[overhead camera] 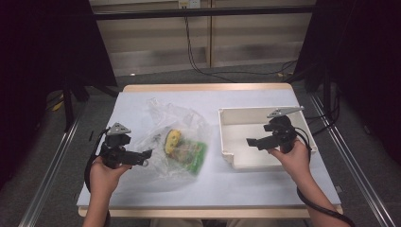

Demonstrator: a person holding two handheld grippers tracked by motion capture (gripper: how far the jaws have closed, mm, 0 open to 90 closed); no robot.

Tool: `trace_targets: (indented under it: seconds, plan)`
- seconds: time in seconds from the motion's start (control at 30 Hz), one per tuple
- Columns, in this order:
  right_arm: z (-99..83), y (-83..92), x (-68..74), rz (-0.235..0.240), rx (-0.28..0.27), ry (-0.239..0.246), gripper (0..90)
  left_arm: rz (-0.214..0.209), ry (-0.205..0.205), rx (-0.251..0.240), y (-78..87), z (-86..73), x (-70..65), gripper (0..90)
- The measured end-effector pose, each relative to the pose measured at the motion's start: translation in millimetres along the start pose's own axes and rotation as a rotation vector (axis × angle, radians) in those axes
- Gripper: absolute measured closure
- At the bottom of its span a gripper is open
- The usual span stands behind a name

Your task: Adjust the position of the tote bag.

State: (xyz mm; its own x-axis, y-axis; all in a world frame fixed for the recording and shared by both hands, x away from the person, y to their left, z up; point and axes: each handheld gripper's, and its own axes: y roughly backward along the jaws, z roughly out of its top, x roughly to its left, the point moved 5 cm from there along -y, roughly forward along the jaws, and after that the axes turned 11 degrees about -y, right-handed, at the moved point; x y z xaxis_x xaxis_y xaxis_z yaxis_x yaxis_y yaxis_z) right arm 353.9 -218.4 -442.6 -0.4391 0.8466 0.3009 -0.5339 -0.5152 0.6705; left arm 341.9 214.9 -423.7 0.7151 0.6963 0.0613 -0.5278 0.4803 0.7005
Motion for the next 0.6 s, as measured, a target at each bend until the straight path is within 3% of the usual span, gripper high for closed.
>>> trace_targets:
  seconds: [0.1,0.27,0.4,0.5,0.53,0.6]
  plan:
    - [-1.2,-1.8,2.8,0.023,0.005,0.011,6.2,0.003,0.005,0.006,-4.2,0.8,1.4,4.5]
    - [-6.0,-1.2,6.2,0.026,0.021,0.012,7.5,-0.032,-0.009,0.034,-11.5,-0.7,-1.1,5.7]
    - [-8.4,0.5,11.6,0.029,0.029,0.022,9.4,-0.029,-0.03,0.051,-13.9,-2.7,-0.7,6.9]
    - [-7.6,3.5,17.9,0.043,0.009,0.032,13.3,-0.042,-0.025,0.038,-15.2,-4.8,-3.7,9.1]
    - [-7.2,3.9,19.4,0.057,0.007,0.03,14.7,-0.047,-0.033,0.059,-14.1,-6.4,-3.2,9.5]
    - [-7.0,3.4,21.9,0.052,0.005,0.038,17.2,-0.05,-0.014,0.056,-13.1,-8.4,-2.7,11.3]
